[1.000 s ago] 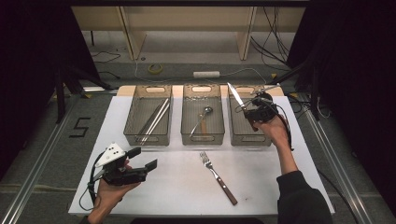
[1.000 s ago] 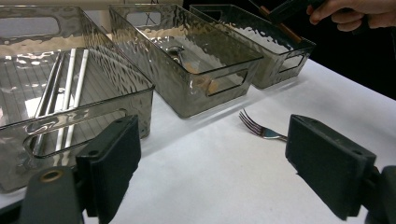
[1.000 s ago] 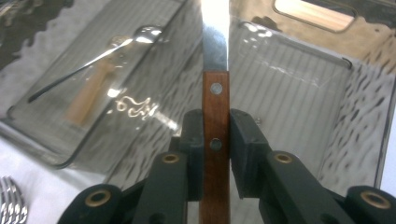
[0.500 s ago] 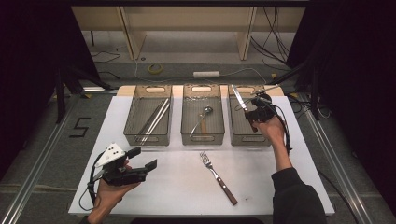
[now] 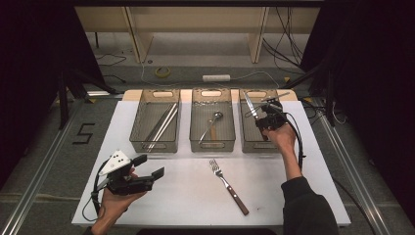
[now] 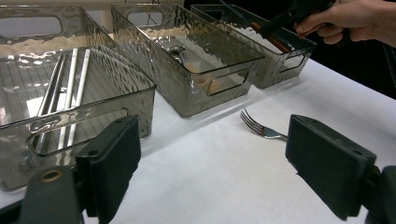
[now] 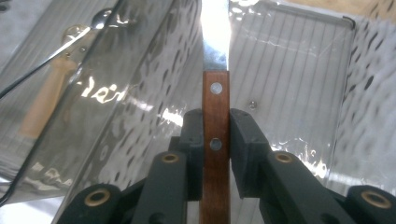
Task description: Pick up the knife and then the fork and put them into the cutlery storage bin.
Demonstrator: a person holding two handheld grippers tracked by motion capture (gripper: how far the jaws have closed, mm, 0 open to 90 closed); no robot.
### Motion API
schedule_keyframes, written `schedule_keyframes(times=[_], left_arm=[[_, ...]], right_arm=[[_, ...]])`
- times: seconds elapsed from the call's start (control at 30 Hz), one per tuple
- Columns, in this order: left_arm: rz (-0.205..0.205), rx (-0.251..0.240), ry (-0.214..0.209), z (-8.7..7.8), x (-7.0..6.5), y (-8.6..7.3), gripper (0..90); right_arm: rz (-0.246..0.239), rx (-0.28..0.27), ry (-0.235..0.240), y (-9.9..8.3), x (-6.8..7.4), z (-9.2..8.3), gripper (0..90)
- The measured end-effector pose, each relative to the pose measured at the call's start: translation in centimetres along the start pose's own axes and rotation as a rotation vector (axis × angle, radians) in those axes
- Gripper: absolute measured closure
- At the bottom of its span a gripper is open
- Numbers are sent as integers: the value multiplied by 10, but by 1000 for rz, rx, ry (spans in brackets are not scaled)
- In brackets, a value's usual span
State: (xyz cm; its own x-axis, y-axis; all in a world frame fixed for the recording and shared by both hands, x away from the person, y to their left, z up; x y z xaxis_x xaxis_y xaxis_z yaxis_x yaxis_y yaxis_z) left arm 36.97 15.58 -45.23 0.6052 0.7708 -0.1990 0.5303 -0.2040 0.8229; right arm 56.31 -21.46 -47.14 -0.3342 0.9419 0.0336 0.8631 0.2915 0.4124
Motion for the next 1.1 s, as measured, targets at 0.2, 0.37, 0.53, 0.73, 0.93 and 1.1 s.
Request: schedule_keyframes(times=[0.2,0.37,0.53,0.73,0.93,1.1], left_arm=[[-1,2,0,0,0,0,175],[0,3,2,0,1,-1,175],[0,2,3,0,1,-1,174],[-2,4,5,0,0,0,173],[-3,3,5,0,1,0,173],[-5,2,8,0,2,0,173]], right_arm=[[33,29,28,-5,-2,6,569],[16,-24,56,-3,0,-7,487],[-38,-97,122,-10,15,-27,422],[-134,-169,173,-30,42,-51,376],[-158,-210,204,-44,55,-60,346],[-190,-253,257,-62,71,-70,354]])
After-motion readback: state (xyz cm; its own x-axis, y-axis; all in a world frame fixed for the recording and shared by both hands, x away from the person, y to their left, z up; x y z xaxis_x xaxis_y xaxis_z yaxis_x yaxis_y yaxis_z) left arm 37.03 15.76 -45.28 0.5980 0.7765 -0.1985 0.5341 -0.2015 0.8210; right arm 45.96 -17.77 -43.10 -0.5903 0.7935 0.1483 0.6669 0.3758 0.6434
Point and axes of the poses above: each handheld gripper's, and its own axes: z roughly forward along the jaws, y roughly out of its top, x roughly to its left, the point moved 8 cm from there along z, roughly forward along the jaws, and after that the axes turned 11 degrees about x, right-handed, at the moved point
